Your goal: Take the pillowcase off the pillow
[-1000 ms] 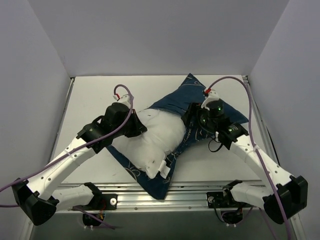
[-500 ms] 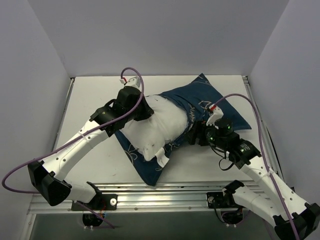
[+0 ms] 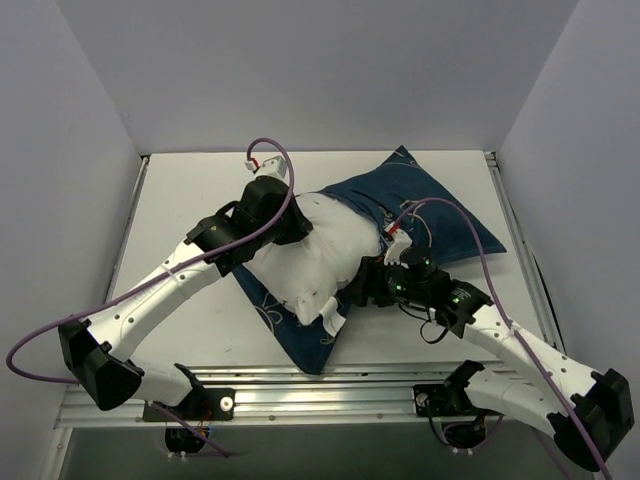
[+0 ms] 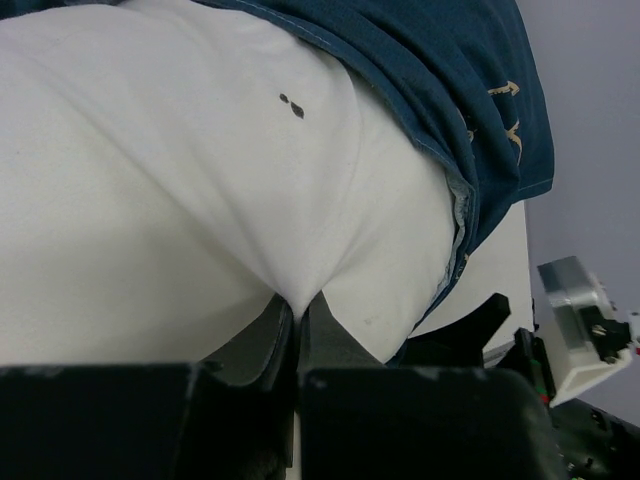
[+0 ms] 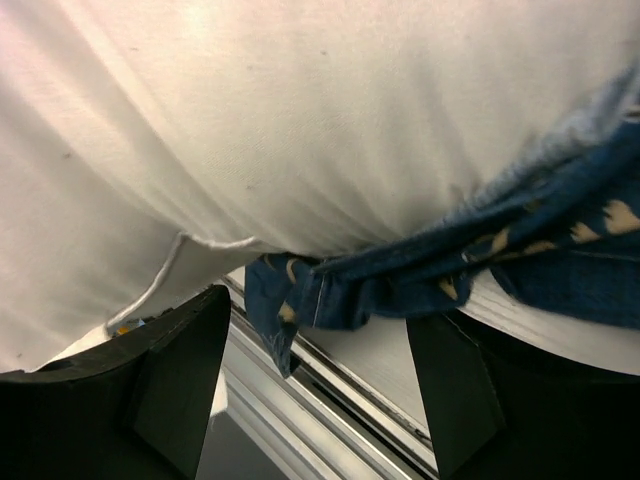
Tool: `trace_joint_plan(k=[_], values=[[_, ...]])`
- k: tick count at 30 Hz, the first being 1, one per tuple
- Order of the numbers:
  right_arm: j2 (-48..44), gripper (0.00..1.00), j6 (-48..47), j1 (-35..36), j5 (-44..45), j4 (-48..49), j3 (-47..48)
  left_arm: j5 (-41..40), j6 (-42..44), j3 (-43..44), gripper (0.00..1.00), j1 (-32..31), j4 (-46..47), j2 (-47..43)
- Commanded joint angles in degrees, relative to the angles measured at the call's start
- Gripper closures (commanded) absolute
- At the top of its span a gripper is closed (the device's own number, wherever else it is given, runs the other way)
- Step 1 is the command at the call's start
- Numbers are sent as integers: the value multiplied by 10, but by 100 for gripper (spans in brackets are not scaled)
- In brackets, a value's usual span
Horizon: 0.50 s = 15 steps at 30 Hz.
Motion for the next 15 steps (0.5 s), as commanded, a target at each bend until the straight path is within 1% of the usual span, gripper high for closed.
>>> trace_joint_plan(k=[1,2,5,6,8,9,11,12,14,15], values=[[40,34,24,11,18,59,-21,-10,-8,30,98,-2,66,-16],[48,37,26,11,21,63,-24,-4,-6,29,98,-2,63,-18],[64,67,25,10,66,57,-35,1,6,28,98,4,39,-32],[64,85,22,9,103,53,-37,10,14,24,98,15,26,-44],[64,99,21,-8,141,30,-45,32,22,17,98,37,11,-55],[64,100,22,-20,155,20,-49,75,27,12,98,75,-5,-61],[59,100,27,-58,161,10,-68,125,35,-7,98,116,-18,-81],[50,100,29,-104,156,11,-77,160,50,-12,98,148,-32,-96],[41,100,32,-148,149,13,-90,192,72,-14,98,178,-53,-105],[32,100,33,-182,149,14,-100,214,90,-13,98,195,-72,-111]])
